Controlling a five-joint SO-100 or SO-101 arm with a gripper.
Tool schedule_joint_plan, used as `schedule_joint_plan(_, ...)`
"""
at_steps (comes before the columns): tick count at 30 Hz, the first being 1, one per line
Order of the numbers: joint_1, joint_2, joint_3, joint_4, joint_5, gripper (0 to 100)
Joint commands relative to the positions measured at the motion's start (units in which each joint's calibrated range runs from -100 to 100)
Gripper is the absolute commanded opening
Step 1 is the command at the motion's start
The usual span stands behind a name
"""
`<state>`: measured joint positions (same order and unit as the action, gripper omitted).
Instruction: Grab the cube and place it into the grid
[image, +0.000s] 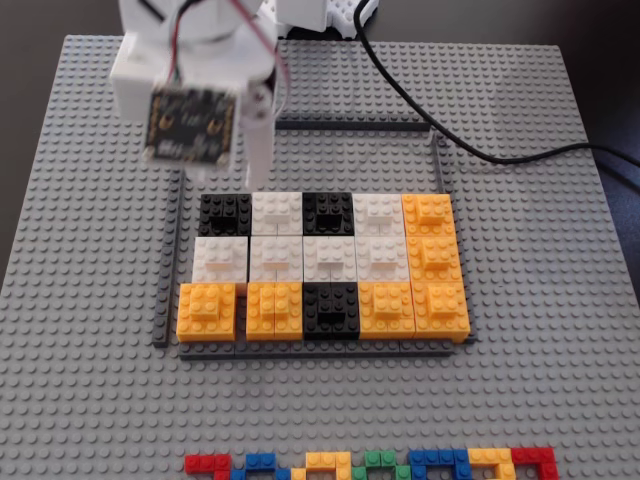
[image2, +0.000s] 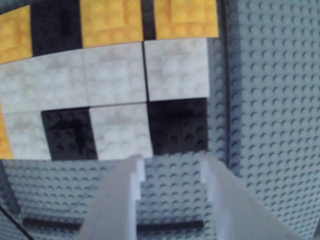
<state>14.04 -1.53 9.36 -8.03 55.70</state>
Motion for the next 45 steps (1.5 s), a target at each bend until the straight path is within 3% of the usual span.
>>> schedule_joint_plan(1, -0.44, -10.68, -4.87, 2.22, -0.34, 9)
schedule_joint_plan(3, -1.11, -14.12, -4.78, 3.25, -0.59, 3)
schedule_joint_plan(10, -3.17, -24.53, -4.60, 7.30, -0.78, 1)
schedule_joint_plan(21, -9.95, -42.76, -2.24, 8.62, -8.60, 0)
schedule_joint_plan(45, -13.26, -85.49, 45.70, -6.33, -10.60, 0)
